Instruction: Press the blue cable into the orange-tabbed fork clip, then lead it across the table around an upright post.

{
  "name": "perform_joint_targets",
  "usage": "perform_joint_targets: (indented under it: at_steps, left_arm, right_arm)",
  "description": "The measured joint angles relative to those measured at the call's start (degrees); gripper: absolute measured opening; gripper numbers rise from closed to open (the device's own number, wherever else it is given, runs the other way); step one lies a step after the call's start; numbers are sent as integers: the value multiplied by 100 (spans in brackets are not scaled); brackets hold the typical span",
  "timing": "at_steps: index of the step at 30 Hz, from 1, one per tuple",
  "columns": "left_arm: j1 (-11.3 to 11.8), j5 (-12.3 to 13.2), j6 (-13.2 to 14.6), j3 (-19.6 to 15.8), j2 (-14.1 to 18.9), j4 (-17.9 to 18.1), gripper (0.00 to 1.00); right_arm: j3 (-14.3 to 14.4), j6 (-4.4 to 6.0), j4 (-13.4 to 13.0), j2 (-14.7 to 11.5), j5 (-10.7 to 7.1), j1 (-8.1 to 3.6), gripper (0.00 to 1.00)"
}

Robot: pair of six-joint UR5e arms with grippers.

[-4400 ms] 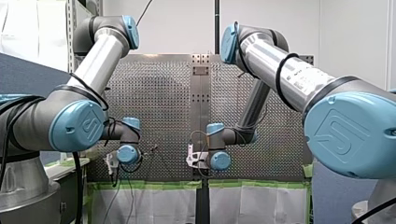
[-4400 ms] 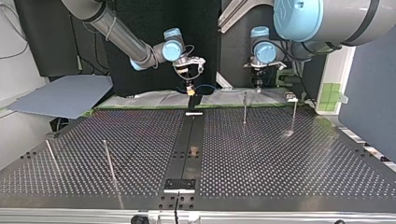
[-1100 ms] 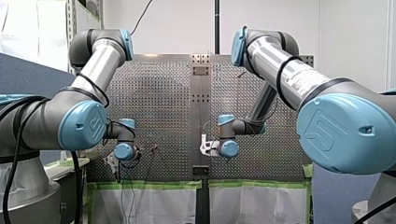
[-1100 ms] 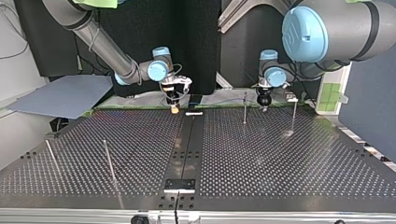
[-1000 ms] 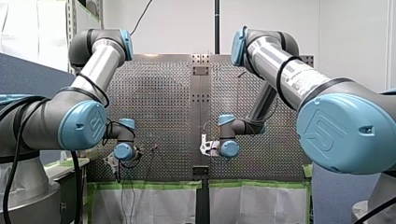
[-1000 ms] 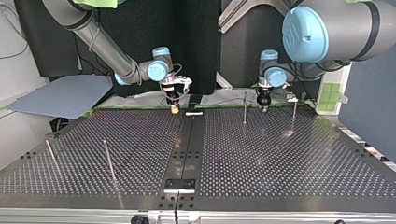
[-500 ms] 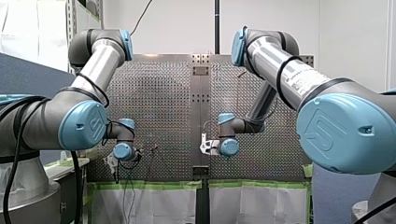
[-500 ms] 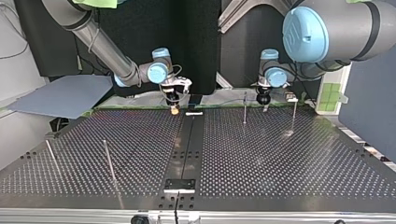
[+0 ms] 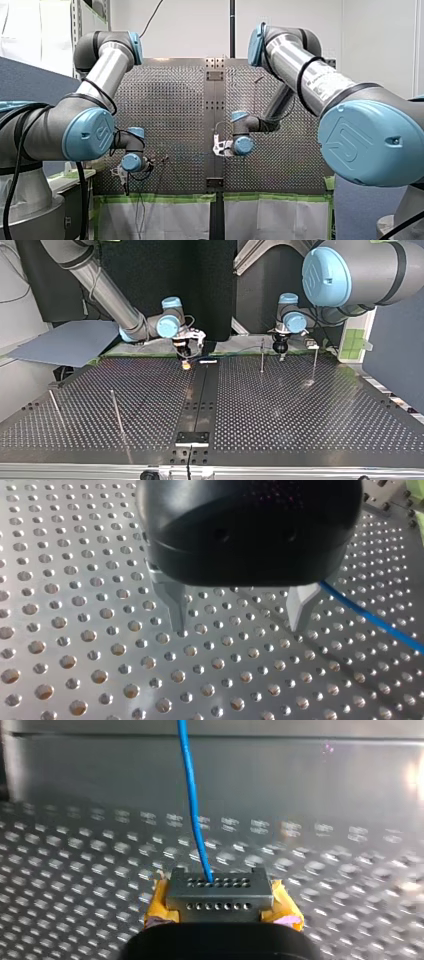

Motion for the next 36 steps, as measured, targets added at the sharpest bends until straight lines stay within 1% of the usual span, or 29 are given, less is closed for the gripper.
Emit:
perform_joint_targets:
  at_steps: [2, 5, 22, 31, 36]
  left_arm:
    - [0, 1, 0, 0, 0, 0, 100]
    - [-1, 6, 1, -1, 0, 0, 100]
    - [-2, -20, -25, -11, 0, 8, 100]
    - [-3, -24, -20, -14, 0, 9, 100]
    - [-8, -23, -24, -29, 0, 12, 100]
  right_arm:
    - [-4, 3, 46, -123, 73, 2, 1]
    - [-4, 5, 116, -299, 124, 13, 1]
    - [0, -17, 479, -1332, 221, 157, 1]
    - [1, -28, 516, -1761, 250, 226, 1]
    - [1, -54, 523, -1930, 247, 244, 1]
